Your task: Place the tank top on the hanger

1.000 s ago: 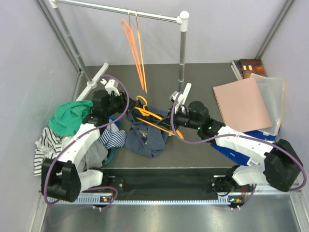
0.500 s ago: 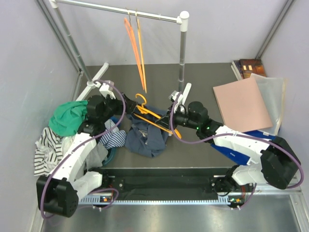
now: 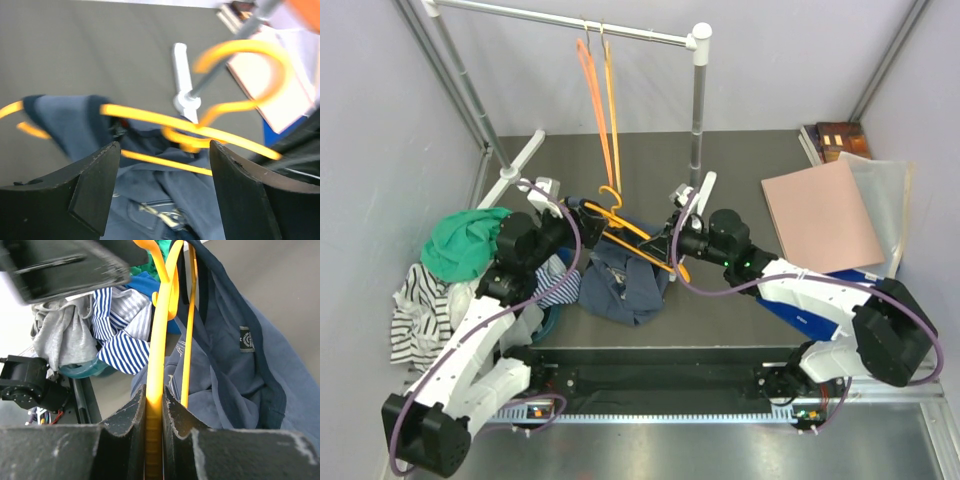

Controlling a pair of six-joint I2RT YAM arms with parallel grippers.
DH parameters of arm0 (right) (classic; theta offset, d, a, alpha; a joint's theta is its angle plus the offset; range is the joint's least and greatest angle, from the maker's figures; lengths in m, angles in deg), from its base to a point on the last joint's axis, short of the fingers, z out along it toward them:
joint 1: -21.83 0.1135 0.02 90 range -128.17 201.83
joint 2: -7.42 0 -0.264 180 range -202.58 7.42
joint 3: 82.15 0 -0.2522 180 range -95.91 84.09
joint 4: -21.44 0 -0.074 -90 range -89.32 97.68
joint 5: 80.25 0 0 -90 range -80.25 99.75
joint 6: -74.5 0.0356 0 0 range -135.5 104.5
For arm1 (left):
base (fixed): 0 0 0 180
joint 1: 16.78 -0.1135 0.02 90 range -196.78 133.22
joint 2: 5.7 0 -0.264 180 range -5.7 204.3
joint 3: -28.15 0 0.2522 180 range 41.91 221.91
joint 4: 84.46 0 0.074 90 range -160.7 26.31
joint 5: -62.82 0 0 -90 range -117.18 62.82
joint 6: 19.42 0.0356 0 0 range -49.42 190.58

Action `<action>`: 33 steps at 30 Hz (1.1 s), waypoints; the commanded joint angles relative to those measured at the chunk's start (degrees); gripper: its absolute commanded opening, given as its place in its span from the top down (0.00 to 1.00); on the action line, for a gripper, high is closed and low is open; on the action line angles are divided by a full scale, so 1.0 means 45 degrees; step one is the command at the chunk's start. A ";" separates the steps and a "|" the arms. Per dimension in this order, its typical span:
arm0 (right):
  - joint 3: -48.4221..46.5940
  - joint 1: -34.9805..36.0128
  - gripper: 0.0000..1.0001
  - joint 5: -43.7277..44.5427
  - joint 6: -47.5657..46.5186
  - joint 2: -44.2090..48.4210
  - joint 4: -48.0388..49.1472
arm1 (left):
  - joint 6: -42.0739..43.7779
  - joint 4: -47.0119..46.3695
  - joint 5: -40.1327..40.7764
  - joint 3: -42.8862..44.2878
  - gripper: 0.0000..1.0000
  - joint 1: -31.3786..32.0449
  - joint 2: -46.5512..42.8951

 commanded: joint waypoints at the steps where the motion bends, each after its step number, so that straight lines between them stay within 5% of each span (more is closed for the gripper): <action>1: -0.0356 0.0001 1.00 -0.0378 0.0186 -0.0351 0.1434 | 0.0588 -0.1238 0.1005 -0.0171 0.21 0.1369 -0.0418; 7: -0.0435 0.0079 1.00 -0.0632 0.0323 -0.0547 0.1707 | 0.1252 -0.1845 0.2259 0.0083 0.18 0.2838 0.0594; 16: -0.0493 0.0138 1.00 -0.1159 0.0460 -0.0449 0.1805 | 0.1799 -0.1921 0.4602 0.0259 0.20 0.3133 0.1165; 33: -0.1001 0.0275 1.00 -0.1961 0.0987 -0.1387 0.2293 | 0.2053 -0.3602 0.3569 -0.0346 0.35 0.3172 0.1534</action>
